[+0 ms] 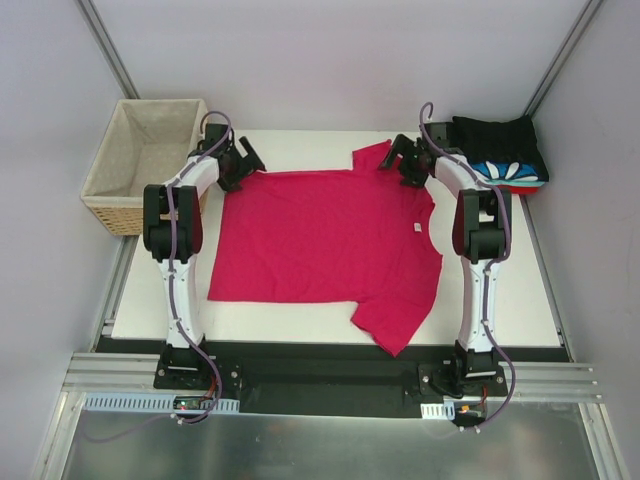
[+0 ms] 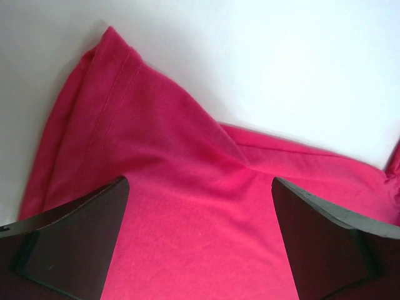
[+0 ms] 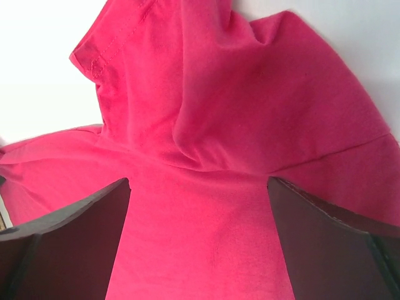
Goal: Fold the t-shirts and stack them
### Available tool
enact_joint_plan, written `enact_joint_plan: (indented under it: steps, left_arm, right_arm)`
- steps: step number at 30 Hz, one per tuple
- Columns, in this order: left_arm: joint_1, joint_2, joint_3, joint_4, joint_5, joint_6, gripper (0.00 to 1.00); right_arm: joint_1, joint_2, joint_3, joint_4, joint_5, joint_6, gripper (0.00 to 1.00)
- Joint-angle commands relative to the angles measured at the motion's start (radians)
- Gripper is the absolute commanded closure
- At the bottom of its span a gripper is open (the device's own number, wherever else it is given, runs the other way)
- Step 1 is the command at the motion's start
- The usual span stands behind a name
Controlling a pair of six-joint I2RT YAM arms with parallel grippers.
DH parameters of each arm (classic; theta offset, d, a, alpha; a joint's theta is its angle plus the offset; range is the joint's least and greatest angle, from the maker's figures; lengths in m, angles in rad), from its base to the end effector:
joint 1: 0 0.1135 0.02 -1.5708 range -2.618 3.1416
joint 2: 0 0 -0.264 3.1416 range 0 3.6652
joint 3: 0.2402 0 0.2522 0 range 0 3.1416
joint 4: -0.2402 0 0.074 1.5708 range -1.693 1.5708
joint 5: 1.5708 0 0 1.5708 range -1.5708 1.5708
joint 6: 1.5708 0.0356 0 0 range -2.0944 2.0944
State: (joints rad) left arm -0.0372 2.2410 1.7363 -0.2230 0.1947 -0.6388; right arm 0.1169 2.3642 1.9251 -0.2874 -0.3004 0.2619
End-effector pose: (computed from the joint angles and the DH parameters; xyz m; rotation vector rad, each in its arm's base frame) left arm 0.5081 -0.0258 0.1820 -0.5972 2.2720 -0.5652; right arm 0.5312 0.0730 0.1771 0.0107 2.3170 0.5391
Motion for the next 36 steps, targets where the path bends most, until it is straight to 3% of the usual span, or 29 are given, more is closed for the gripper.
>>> enact_joint_plan:
  steps: [1, 8, 14, 17, 19, 20, 22, 26, 32, 33, 36]
  left_arm:
    - [0.011, 0.092, 0.123, -0.027, 0.080, 0.011, 0.01]
    - [0.011, 0.210, 0.334, -0.027, 0.169, 0.005, 0.01]
    - [0.011, 0.267, 0.468, -0.026, 0.212, 0.011, 0.01]
    - [0.005, 0.263, 0.483, -0.007, 0.256, 0.021, 0.01]
    - [-0.006, 0.224, 0.416, 0.054, 0.273, 0.039, 0.01]
    - [-0.009, 0.163, 0.384, 0.080, 0.285, 0.041, 0.01]
    - [-0.018, 0.090, 0.291, 0.153, 0.307, 0.039, 0.01]
    - [-0.042, -0.145, 0.183, 0.162, 0.344, 0.047, 0.01]
    - [-0.124, -0.582, -0.128, 0.108, 0.290, 0.068, 0.01]
    - [-0.136, -0.637, -0.171, 0.079, 0.272, 0.074, 0.01]
    - [-0.164, -0.848, -0.349, -0.036, 0.192, 0.093, 0.01]
  right_arm:
    - [-0.023, 0.033, 0.051, -0.052, 0.044, 0.023, 0.04]
    - [-0.051, 0.062, 0.084, -0.025, 0.055, 0.031, 0.04]
    - [-0.079, 0.119, 0.245, -0.082, 0.017, 0.000, 0.04]
    - [-0.082, 0.093, 0.206, -0.047, -0.002, -0.029, 0.04]
    - [-0.085, -0.008, 0.103, 0.069, -0.008, -0.039, 0.04]
    - [-0.085, -0.058, -0.013, 0.117, -0.006, -0.042, 0.04]
    - [-0.085, -0.190, -0.084, 0.200, -0.003, -0.053, 0.04]
    - [-0.072, -0.403, -0.201, 0.209, 0.007, -0.098, 0.04]
    - [0.007, -0.754, -0.271, -0.037, 0.032, -0.194, 0.04]
    - [0.024, -0.802, -0.329, -0.127, 0.049, -0.210, 0.04]
    - [0.092, -1.040, -0.518, -0.160, 0.093, -0.167, 0.03]
